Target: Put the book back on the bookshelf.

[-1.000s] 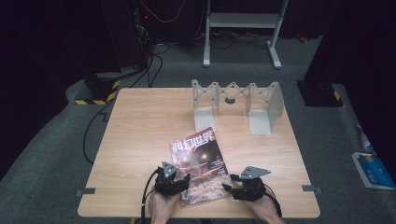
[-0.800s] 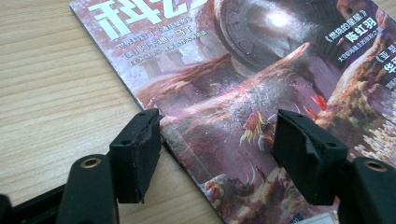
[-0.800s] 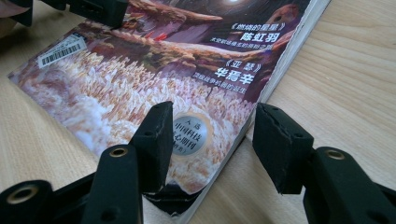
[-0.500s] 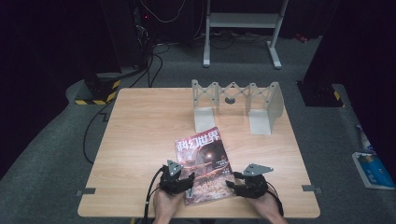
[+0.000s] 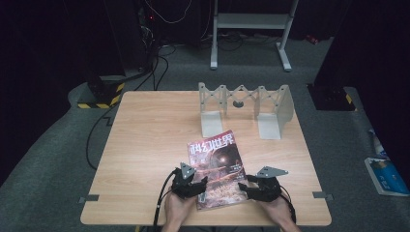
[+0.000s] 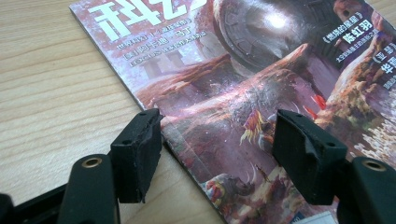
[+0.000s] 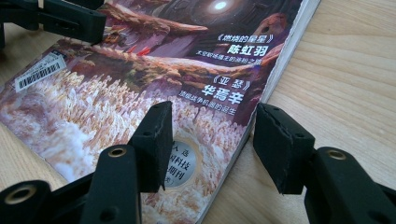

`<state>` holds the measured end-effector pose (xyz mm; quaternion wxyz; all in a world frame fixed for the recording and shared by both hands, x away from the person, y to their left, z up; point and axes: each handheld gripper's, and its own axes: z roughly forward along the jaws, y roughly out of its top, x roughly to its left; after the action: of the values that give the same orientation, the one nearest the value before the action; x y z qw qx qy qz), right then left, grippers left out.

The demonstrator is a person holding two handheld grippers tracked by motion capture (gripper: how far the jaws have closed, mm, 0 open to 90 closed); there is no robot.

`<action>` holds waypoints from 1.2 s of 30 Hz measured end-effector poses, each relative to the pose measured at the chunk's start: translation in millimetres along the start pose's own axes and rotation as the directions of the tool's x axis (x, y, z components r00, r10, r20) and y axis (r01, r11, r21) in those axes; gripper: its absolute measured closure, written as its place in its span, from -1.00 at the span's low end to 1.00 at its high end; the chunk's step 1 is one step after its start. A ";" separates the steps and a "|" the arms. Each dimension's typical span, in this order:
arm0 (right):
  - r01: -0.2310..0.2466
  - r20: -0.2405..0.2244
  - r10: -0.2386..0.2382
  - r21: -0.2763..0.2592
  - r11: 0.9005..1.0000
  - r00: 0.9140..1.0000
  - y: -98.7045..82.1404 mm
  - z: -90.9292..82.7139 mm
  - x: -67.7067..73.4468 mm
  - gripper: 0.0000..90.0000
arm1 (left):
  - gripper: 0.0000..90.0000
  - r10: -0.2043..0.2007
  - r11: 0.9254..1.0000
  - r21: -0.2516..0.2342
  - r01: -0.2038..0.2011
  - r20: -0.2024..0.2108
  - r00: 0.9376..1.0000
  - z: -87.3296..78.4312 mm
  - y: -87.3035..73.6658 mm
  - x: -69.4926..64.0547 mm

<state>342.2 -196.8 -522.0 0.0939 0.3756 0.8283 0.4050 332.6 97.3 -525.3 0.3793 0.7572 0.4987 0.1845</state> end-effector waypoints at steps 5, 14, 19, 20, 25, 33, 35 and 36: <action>-0.012 0.009 0.012 -0.007 1.000 1.000 -1.1 -1.5 -5.2 0.04 | -0.27 0.017 1.000 0.005 -0.018 0.015 1.000 4.4 4.0 -1.8; -0.037 0.031 0.038 -0.017 0.999 0.999 -2.7 -3.2 -8.7 0.04 | -0.27 0.029 1.000 0.010 -0.029 0.033 0.999 9.9 8.8 -4.4; -0.037 0.048 0.037 -0.012 0.999 0.998 -4.3 -7.0 -7.8 0.05 | -0.26 0.033 0.999 0.004 -0.033 0.041 0.999 12.0 9.6 -7.2; -0.035 0.051 0.036 -0.013 0.999 0.998 -5.1 -7.9 -7.5 0.05 | -0.26 0.035 0.999 0.005 -0.035 0.042 0.998 12.2 9.8 -7.5; -0.043 0.046 0.043 -0.009 0.999 0.998 -9.3 -13.2 -9.2 0.06 | -0.25 0.044 0.999 0.008 -0.045 0.052 0.998 14.5 11.8 -11.5; -0.075 0.046 0.075 -0.001 0.997 0.996 -14.9 -22.0 -14.2 0.08 | -0.25 0.056 0.997 0.039 -0.059 0.073 0.996 21.2 20.6 -19.1; -0.069 0.048 0.068 0.013 0.998 0.997 -14.6 -25.0 -15.3 0.11 | -0.24 0.064 0.997 0.032 -0.067 0.080 0.995 22.5 20.9 -19.5; -0.067 0.049 0.067 0.016 0.998 0.997 -15.0 -26.2 -15.6 0.11 | -0.23 0.076 0.997 0.029 -0.078 0.077 0.994 23.0 21.3 -19.1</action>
<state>332.9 -229.3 -518.3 0.0968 0.4136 0.8163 0.3915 352.5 66.6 -522.1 0.3783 0.7883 0.4573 0.1622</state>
